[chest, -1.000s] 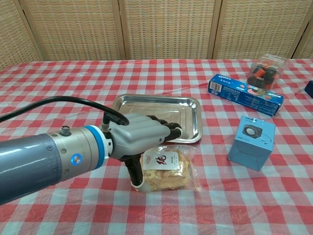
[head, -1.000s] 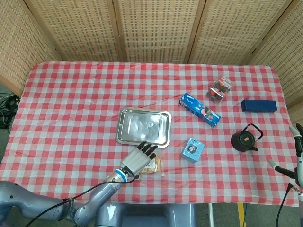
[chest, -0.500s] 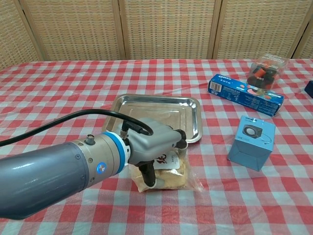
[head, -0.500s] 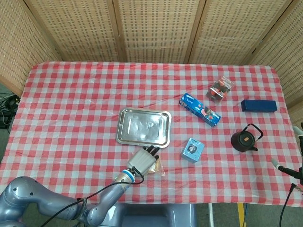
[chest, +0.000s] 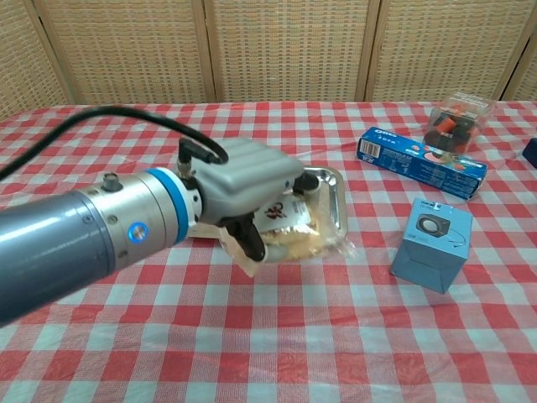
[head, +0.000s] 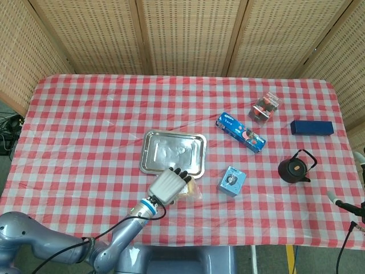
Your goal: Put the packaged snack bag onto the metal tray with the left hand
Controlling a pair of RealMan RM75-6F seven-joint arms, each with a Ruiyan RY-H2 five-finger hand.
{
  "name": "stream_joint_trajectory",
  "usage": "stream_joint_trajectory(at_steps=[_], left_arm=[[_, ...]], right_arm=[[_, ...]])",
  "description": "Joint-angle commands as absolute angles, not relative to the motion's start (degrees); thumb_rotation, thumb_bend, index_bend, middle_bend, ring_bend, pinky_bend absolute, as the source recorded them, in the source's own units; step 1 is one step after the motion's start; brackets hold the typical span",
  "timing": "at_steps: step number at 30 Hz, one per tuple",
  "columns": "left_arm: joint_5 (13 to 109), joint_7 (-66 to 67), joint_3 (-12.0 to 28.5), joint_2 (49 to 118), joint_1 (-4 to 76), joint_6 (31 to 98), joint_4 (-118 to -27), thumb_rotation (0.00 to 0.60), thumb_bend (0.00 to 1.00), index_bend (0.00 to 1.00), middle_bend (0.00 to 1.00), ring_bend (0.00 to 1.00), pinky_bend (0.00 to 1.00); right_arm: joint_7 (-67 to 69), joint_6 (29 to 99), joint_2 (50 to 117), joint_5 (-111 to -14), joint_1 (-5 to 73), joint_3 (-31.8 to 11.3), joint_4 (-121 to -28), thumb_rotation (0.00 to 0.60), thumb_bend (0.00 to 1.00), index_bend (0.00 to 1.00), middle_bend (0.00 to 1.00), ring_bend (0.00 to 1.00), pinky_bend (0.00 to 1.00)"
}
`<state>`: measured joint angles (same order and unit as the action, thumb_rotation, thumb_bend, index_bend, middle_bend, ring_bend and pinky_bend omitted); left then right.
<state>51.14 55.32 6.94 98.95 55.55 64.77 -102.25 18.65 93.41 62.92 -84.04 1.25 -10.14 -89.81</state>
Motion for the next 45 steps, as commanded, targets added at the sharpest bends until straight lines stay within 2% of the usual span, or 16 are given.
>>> stream_joint_trajectory(at_steps=[1,8,18,21,24,26,27,29,32,35,41,45], left_arm=[[51.0,54.1,8.8,96.2,55.7,64.8,-103.0,0.600,0.52,0.63,0.31,0.32,0.47],[48.5,53.2,11.6,95.0,58.0,62.1,-97.8,0.600,0.52,0.62,0.30,0.32,0.46],[45.6,50.3,15.0,99.7,62.9,56.9,-83.9,0.600,0.50,0.61,0.26,0.29,0.44],[45.3,48.5,15.8,101.4,63.9,55.7,-80.3,0.600,0.50,0.58,0.25,0.28,0.43],[44.4,48.2,15.9,102.6,65.1,54.1,-77.4,0.600,0.47,0.50,0.16,0.20,0.34],[43.1,49.1,15.8,103.1,65.9,53.3,-76.1,0.600,0.38,0.35,0.03,0.05,0.18],[42.4,49.4,15.9,103.3,66.3,53.0,-75.6,0.600,0.34,0.29,0.01,0.02,0.14],[41.6,49.8,15.8,103.5,66.6,53.0,-75.3,0.600,0.25,0.16,0.00,0.00,0.06],[41.4,50.2,15.5,103.7,66.9,53.3,-74.9,0.600,0.17,0.05,0.00,0.00,0.00],[41.0,50.4,15.2,103.3,66.9,53.7,-75.3,0.600,0.13,0.00,0.00,0.00,0.00],[40.2,49.9,15.0,100.8,66.0,54.8,-78.3,0.600,0.12,0.00,0.00,0.00,0.00],[43.3,48.1,14.0,98.2,63.9,58.0,-82.9,0.600,0.12,0.00,0.00,0.00,0.00]], right_arm=[[18.5,93.6,62.8,-84.4,1.2,-10.0,-90.0,0.600,0.07,0.13,0.00,0.00,0.00],[17.8,92.2,62.7,-84.9,1.6,-9.2,-90.6,0.600,0.07,0.13,0.00,0.00,0.00],[16.5,90.3,63.4,-85.4,2.4,-8.3,-90.3,0.600,0.07,0.13,0.00,0.00,0.00],[16.7,90.1,63.5,-85.0,2.5,-8.4,-90.1,0.600,0.07,0.13,0.00,0.00,0.00],[17.1,89.8,63.6,-84.7,2.7,-8.5,-89.7,0.600,0.07,0.12,0.00,0.00,0.00],[17.5,89.5,63.7,-84.5,2.8,-8.6,-89.4,0.600,0.07,0.12,0.00,0.00,0.00],[17.5,89.2,63.7,-84.4,2.9,-8.6,-89.3,0.600,0.07,0.12,0.00,0.00,0.00],[16.9,89.1,64.0,-84.0,3.0,-8.7,-88.8,0.600,0.06,0.12,0.00,0.00,0.00],[16.1,89.0,64.4,-83.9,3.2,-8.9,-88.2,0.600,0.06,0.12,0.00,0.00,0.00],[16.7,88.8,64.5,-83.8,3.4,-8.9,-88.2,0.600,0.06,0.12,0.00,0.00,0.00],[16.2,88.4,64.8,-83.9,3.6,-8.7,-88.1,0.600,0.06,0.12,0.00,0.00,0.00],[15.6,88.4,64.9,-84.1,3.7,-8.5,-87.8,0.600,0.06,0.11,0.00,0.00,0.00]])
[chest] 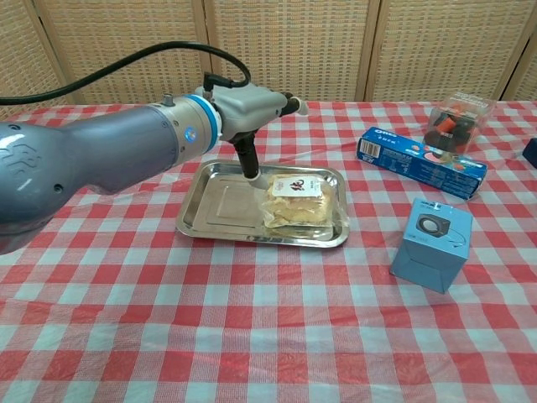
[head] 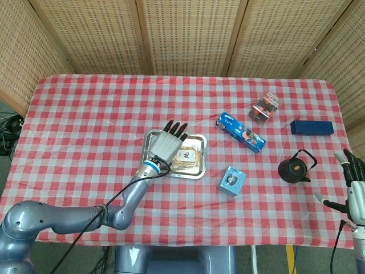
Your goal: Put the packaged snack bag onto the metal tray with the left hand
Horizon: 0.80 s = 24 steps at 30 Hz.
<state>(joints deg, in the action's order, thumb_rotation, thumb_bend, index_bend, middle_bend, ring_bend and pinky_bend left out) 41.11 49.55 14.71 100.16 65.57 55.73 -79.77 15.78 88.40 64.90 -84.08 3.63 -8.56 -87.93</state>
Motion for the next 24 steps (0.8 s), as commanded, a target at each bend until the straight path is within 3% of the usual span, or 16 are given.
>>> stream_joint_trajectory(at_steps=[1,7,11,17,24], left_arm=[[44.1,47.5,13.7,97.5,63.3,58.9,-84.0,0.600,0.12,0.00,0.00,0.00,0.00],[53.4,42.8,9.5,90.0,55.4,69.3,-94.5,0.600,0.12,0.00,0.00,0.00,0.00],[61.3,38.4,3.7,83.6,47.2,78.3,-100.2,0.600,0.12,0.00,0.00,0.00,0.00],[71.9,31.5,-5.6,78.8,34.6,90.0,-100.4,0.600,0.12,0.00,0.00,0.00,0.00],[77.5,24.4,-10.7,78.3,24.3,97.1,-95.4,0.600,0.12,0.00,0.00,0.00,0.00]], right_arm=[[15.5,88.3,65.0,-84.0,3.7,-8.5,-87.7,0.600,0.06,0.11,0.00,0.00,0.00],[14.9,87.7,65.1,-82.3,3.6,-9.0,-87.1,0.600,0.06,0.08,0.00,0.00,0.00],[12.9,87.6,65.4,-81.7,3.7,-9.1,-87.2,0.600,0.06,0.03,0.00,0.00,0.00],[8.4,87.3,66.1,-81.5,4.0,-8.8,-87.1,0.600,0.06,0.00,0.00,0.00,0.00],[6.3,86.7,66.6,-82.0,4.3,-8.2,-87.5,0.600,0.06,0.00,0.00,0.00,0.00]])
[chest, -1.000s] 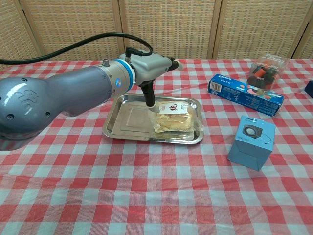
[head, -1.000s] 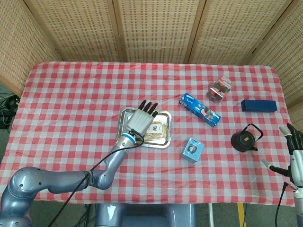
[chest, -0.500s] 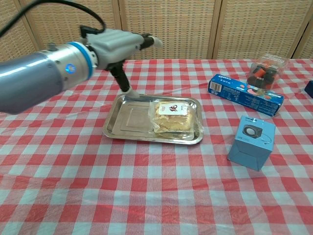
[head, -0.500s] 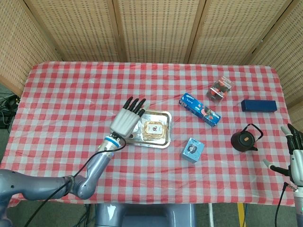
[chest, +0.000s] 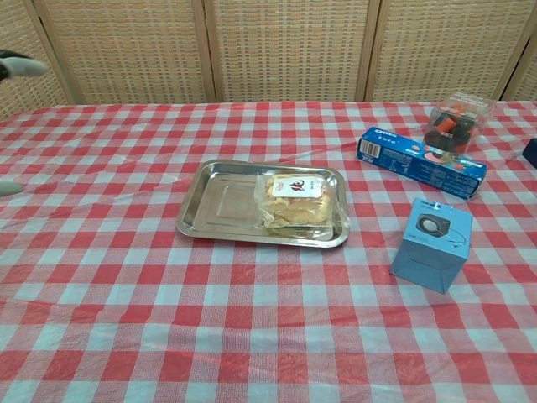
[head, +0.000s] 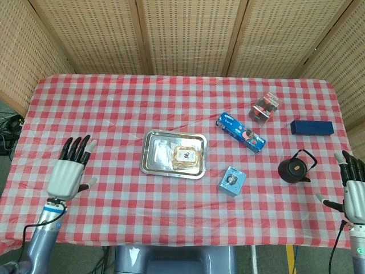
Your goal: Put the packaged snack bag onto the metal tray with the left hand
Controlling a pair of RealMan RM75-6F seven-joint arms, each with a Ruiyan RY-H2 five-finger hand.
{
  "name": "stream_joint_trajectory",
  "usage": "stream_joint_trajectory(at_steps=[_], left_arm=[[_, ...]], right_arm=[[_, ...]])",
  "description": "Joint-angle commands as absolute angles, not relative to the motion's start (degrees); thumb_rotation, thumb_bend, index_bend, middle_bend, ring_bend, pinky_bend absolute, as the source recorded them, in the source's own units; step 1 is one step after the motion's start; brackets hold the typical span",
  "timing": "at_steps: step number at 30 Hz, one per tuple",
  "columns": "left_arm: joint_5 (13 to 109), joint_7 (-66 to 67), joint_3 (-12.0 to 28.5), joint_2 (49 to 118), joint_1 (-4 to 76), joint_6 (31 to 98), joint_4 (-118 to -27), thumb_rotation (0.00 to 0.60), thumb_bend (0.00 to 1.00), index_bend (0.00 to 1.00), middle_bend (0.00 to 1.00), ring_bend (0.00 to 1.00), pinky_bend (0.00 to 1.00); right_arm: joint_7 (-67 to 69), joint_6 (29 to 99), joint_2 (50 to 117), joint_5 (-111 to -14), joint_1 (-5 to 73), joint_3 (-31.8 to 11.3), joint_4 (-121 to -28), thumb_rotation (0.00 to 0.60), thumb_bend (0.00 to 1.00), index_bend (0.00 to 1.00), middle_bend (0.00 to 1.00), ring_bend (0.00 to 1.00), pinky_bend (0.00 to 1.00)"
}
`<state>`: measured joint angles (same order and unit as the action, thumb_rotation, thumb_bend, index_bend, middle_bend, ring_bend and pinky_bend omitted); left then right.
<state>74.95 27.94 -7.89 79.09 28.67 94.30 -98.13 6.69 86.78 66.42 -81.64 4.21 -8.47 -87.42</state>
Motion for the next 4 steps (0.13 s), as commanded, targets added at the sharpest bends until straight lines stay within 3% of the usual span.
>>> stream_joint_trajectory(at_steps=[1,4], left_arm=[[77.7,23.9,-11.2,78.2,23.4,97.5,-94.8,0.600,0.12,0.00,0.00,0.00,0.00],[78.7,22.3,-11.9,78.0,20.2,98.5,-92.9,0.600,0.12,0.00,0.00,0.00,0.00]], right_arm=[[6.1,86.7,66.7,-82.2,4.3,-8.1,-87.4,0.600,0.06,0.00,0.00,0.00,0.00],[5.5,86.9,66.9,-82.8,4.3,-7.7,-87.4,0.600,0.06,0.00,0.00,0.00,0.00]])
